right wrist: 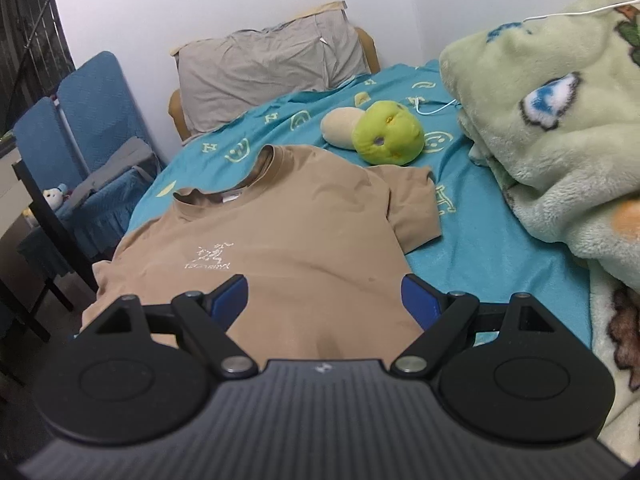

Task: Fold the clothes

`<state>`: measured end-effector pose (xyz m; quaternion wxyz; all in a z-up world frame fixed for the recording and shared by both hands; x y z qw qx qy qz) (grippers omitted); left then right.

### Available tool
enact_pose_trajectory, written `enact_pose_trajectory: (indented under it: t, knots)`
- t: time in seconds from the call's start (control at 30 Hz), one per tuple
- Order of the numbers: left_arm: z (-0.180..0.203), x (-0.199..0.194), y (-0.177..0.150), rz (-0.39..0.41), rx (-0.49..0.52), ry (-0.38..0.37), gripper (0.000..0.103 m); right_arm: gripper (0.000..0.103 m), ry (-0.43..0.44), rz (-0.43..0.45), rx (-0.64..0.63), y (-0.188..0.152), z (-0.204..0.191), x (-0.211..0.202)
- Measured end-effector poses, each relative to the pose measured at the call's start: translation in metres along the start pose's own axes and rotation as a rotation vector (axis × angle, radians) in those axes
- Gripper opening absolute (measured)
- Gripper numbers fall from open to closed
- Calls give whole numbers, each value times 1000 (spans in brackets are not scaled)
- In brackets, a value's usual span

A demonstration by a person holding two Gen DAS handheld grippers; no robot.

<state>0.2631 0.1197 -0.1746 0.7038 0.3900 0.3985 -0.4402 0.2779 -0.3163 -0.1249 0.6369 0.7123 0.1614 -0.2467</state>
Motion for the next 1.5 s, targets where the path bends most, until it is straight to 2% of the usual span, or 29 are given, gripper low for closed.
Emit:
enact_pose_trajectory:
  t: [0.2,0.23,0.33,0.43,0.47,0.5,0.7,0.77,0.83,0.93,1.0,1.03,1.1,1.13,1.17,1.27,1.3,1.47,1.5]
  knots:
    - [-7,-6,-44,-114,67,57,76,85,-1,9,-41,-6,-3,-11]
    - [-4,-3,-46,-146,92,79,74,85,2,12,-46,-7,-4,-13]
    - [3,-2,-60,-165,171,171,64,85,11,17,-46,-7,-4,-17]
    - [8,-10,-63,-172,157,190,36,85,14,26,-50,-5,-3,-21]
    - [8,-13,-63,-178,153,203,16,85,16,25,-50,-5,-2,-23]
    - [8,-18,-64,-185,138,205,8,85,17,25,-50,-6,-2,-24]
    - [10,-53,-72,-214,23,166,4,85,32,36,-22,-7,7,-36]
    - [8,-58,-80,-231,30,195,4,85,35,41,-10,-5,8,-39]
    - [4,-50,-90,-253,42,265,3,85,34,44,-7,-4,9,-38]
    - [5,-42,-95,-258,77,336,3,85,39,35,-6,-4,9,-36]
    - [14,-48,-93,-230,129,334,6,85,42,34,-9,-4,9,-37]
    - [21,-54,-93,-199,163,324,10,85,43,37,-11,-4,10,-39]
    - [37,-68,-94,-136,230,302,30,85,56,36,4,-2,14,-42]
    - [45,-75,-95,-105,264,292,35,85,65,32,19,0,17,-44]
    - [55,-81,-98,-69,297,267,45,85,90,35,21,4,18,-49]
    - [86,-101,-106,40,395,191,55,85,171,48,22,17,19,-65]
    - [98,-105,-107,75,398,151,58,85,198,52,22,21,20,-71]
    - [164,-112,-102,251,378,-46,63,85,210,58,76,25,41,-74]
    - [178,-110,-99,285,365,-83,68,85,212,59,87,25,45,-75]
Point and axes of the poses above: each gripper's, at about its wrist camera, not at the fingertips, and x roughly the way its jaws point, z to its right, y to its top, the point moved 7 cm from there along x, roughly the way its jaws point, and after that the axes turned 15 degrees about -x, right-handed, at the moved point
